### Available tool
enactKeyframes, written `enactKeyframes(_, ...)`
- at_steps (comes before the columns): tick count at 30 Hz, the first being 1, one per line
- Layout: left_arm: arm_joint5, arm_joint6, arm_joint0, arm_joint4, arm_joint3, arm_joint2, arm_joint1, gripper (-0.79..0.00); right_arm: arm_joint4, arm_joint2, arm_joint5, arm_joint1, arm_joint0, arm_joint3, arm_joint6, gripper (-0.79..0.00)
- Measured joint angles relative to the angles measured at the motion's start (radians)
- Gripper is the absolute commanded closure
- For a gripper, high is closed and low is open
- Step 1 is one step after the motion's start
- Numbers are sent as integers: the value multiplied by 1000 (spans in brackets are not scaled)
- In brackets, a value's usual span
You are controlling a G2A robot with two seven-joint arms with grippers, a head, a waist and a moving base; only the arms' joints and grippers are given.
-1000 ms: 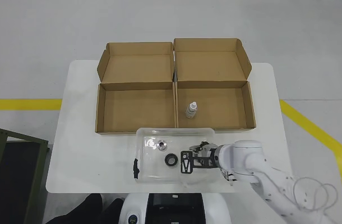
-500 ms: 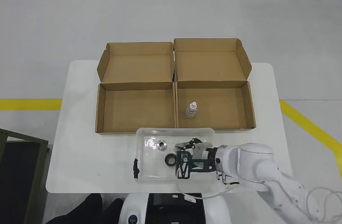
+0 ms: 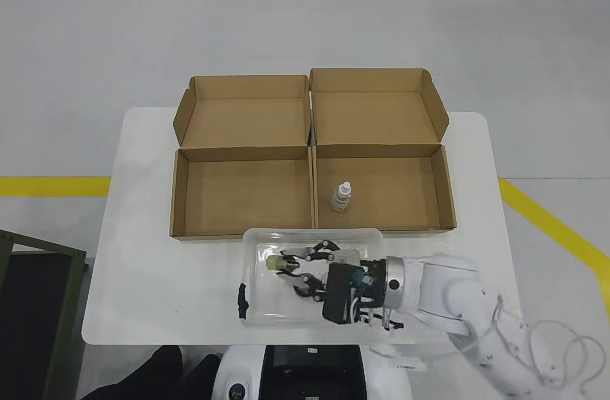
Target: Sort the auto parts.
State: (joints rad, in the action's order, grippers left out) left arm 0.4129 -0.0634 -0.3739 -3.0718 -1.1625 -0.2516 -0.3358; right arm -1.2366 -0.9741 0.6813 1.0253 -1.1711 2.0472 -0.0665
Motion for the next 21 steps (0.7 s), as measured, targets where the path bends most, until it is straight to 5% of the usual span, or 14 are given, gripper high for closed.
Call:
enactKeyframes(7,0,0,0,0,0,0,0,-785,87,-45,-31,8,10,-20,133,0)
enactKeyframes(21,0,0,0,0,0,0,0,-785,152,-202,-74,7,3,42,213,0)
